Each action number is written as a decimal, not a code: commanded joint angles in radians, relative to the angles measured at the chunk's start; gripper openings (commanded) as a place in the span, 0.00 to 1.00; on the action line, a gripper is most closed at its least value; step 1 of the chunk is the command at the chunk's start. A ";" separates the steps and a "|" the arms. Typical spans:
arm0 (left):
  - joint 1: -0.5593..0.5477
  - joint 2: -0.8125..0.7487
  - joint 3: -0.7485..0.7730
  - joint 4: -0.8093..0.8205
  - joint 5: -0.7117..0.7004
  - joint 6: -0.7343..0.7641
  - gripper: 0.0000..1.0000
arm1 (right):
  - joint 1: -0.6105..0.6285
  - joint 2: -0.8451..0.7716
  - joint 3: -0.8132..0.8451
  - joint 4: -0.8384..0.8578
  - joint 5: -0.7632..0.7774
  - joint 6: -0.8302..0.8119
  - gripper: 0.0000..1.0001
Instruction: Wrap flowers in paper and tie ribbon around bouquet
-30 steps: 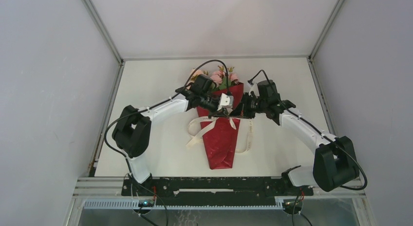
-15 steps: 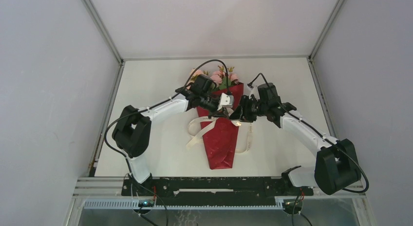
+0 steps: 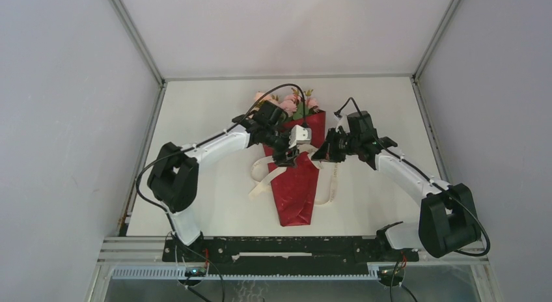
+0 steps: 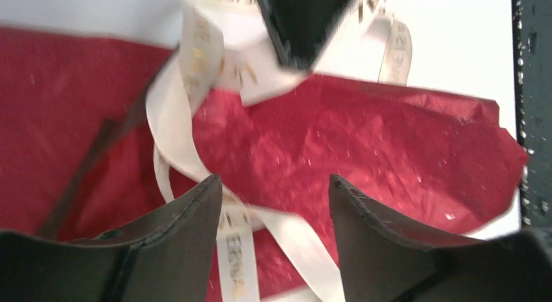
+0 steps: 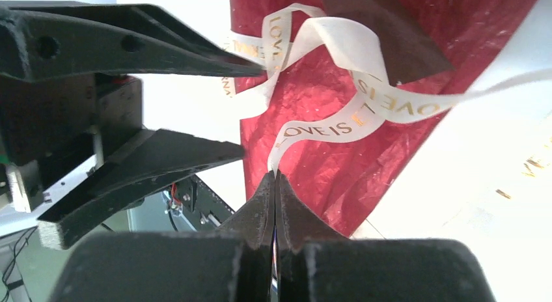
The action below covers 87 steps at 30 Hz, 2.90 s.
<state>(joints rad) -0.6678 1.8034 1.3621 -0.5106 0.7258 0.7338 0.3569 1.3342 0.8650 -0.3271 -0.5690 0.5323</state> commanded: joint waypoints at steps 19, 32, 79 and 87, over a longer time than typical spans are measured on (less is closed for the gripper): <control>0.011 -0.203 -0.367 -0.013 -0.492 -0.114 0.75 | -0.012 -0.008 -0.008 0.036 -0.005 -0.016 0.00; -0.043 -0.155 -0.323 -0.072 -0.430 -0.137 0.69 | -0.017 -0.013 -0.009 0.039 -0.001 -0.019 0.00; 1.101 -0.418 -0.542 -0.010 -0.862 0.133 0.00 | -1.338 -0.380 -0.412 0.141 0.095 0.135 0.00; 1.326 -0.276 -0.533 0.273 -1.025 0.215 0.00 | -1.553 -0.322 -0.449 0.181 0.012 0.091 0.00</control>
<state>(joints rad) 0.5774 1.5028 0.8150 -0.4469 -0.1780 0.8730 -1.1584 1.0134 0.3992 -0.2291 -0.5247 0.6411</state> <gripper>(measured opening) 0.005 0.006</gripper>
